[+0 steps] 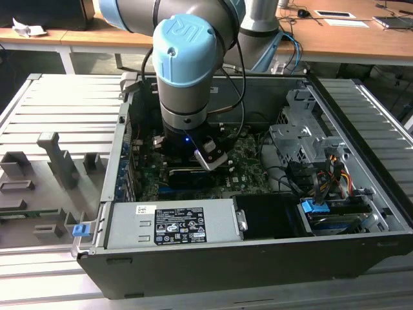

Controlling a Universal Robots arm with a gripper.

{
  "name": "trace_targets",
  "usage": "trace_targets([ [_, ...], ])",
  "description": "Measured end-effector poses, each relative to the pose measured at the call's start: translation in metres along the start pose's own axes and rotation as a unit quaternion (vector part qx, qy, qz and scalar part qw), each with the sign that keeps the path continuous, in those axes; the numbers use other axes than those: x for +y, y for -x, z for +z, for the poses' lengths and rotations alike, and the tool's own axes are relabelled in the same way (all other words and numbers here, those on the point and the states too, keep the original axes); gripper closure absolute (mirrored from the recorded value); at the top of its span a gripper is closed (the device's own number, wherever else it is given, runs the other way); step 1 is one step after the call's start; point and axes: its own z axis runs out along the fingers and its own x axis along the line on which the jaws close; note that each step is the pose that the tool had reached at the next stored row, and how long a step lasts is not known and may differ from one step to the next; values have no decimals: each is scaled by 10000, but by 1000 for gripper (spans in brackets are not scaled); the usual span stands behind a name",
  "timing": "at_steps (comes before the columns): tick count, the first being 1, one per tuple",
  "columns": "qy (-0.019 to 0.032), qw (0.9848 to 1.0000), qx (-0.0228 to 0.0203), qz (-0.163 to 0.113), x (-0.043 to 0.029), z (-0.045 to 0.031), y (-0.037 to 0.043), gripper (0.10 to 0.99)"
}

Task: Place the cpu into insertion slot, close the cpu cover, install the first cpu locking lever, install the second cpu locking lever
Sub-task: 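Install the second cpu locking lever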

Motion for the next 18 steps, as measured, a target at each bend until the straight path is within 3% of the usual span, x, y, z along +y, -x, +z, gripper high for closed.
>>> trace_targets([
  [1,11,10000,-1,0,-2,8,-2,980],
  [8,219,9998,-34,2,10,87,-32,980],
  [13,218,9998,-40,-1,14,79,-61,980],
  [15,218,9998,-40,-1,67,-24,-54,980],
  [18,212,9998,-39,-1,97,-86,-50,980],
])
